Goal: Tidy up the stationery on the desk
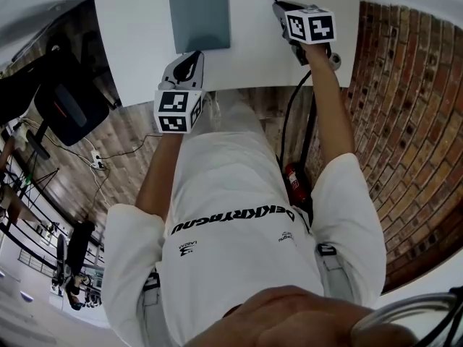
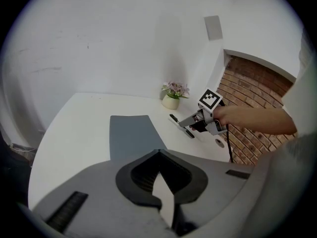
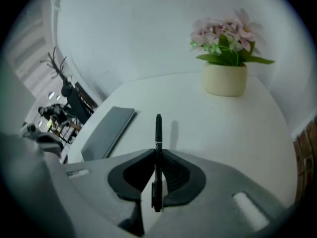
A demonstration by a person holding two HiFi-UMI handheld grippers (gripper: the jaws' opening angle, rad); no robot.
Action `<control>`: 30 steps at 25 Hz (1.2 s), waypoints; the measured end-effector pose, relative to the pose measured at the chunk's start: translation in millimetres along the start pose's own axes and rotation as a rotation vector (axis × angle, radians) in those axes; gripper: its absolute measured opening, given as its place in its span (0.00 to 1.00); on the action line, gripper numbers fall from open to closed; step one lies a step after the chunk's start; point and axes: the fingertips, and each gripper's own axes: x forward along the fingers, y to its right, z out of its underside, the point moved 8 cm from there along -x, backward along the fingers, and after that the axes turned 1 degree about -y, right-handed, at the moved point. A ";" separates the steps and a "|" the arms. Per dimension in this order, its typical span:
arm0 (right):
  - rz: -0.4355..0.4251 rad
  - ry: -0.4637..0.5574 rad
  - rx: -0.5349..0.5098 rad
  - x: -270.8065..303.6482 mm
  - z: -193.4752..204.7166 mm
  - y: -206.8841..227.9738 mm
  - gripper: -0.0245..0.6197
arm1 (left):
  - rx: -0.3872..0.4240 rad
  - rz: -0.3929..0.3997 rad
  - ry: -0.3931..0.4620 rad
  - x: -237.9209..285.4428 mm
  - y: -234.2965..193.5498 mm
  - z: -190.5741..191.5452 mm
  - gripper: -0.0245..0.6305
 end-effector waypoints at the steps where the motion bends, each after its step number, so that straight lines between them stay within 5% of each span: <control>1: -0.021 0.024 0.052 0.9 -0.5 -3.4 0.11 | -0.001 -0.005 0.004 -1.7 -2.1 -0.7 0.03; 11: -0.182 0.142 0.448 17.8 4.9 -45.3 0.11 | 0.000 -0.036 0.042 -11.1 -12.3 -10.0 0.03; 30: -0.235 0.056 0.498 50.7 4.7 -87.3 0.11 | -0.021 -0.031 0.047 -18.0 -15.9 -2.7 0.03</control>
